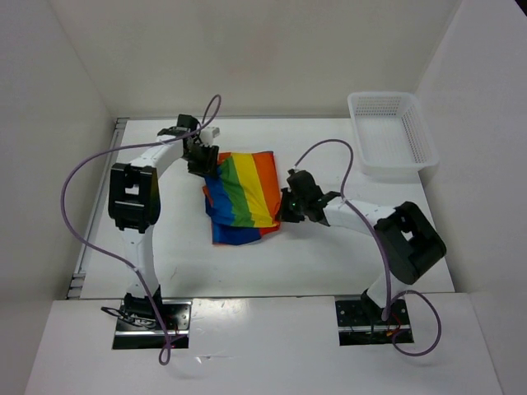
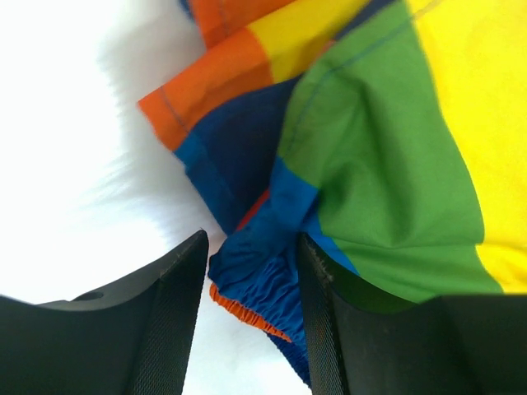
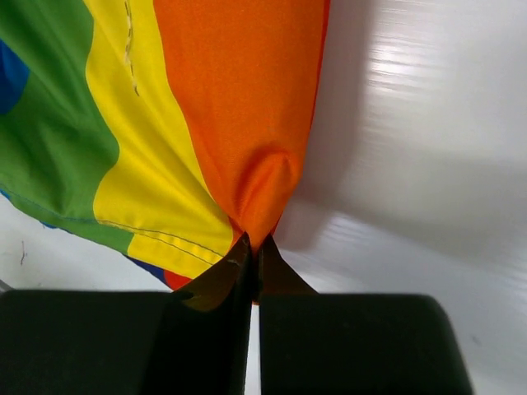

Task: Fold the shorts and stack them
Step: Fold the shorts

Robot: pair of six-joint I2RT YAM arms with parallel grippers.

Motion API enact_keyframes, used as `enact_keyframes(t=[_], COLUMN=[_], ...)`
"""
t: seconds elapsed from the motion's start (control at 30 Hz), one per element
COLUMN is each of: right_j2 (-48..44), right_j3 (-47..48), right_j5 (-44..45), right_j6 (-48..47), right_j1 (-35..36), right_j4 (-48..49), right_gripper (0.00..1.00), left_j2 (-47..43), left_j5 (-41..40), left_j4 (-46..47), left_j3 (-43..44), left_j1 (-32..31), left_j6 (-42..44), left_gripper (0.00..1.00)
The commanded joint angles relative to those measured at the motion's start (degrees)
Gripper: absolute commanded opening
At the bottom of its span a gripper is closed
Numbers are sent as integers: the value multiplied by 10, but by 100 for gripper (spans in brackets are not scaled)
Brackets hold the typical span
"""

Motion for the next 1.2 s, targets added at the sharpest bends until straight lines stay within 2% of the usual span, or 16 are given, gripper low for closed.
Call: enact_keyframes(t=[0.0,0.13,0.23,0.27,0.3,0.33,0.43,0.53,0.6,0.67,0.77,0.83,0.9,0.93,1.03,1.17], right_j2=[-48,-67,-79,-91,-97,-106,-149,-190,-203,-210,-210,-210,-224,-230,-259,-267], right_j3=[-32,-49,-55,-55,-55,-45,-2,63,89,127,171,194,202,202,202,196], right_j5=[43,37,59,59,65,77,122,136,136,125,131,125,125,125,114,114], right_j6=[15,15,10,3,-9,-15,-39,-61,-81,-100,-131,-165,-178,-185,-196,-202], right_j1=[-27,-32,-37,-50,-51,-59,-72,-104,-146,-194,-242,-263,-294,-306,-347,-352], right_j4=[-42,-56,-69,-79,-85,-92,-144,-202,-245,-275,-341,-379,-400,-400,-400,-400], right_gripper=[4,11,37,54,61,76,99,100,100,100,100,100,100,100,100,100], left_j2=[18,43,50,50,44,39,3,-46,-87,-139,-221,-279,-316,-347,-386,-424], left_j5=[3,-24,-38,-38,-38,-24,-16,15,27,32,40,40,6,-5,-23,-54], left_j4=[14,14,1,-6,-6,-12,-12,-12,-12,-12,3,8,8,-1,-25,-32], left_j3=[38,73,108,119,119,119,124,130,135,111,53,21,-33,-52,-123,-222], left_j1=[-26,-43,-50,-50,-50,-50,-50,-50,-50,-39,12,71,111,150,217,260], left_j6=[3,3,3,3,3,3,3,3,3,3,3,3,3,3,3,3], left_gripper=[55,56,61,66,68,70,79,90,92,98,99,99,99,99,99,99])
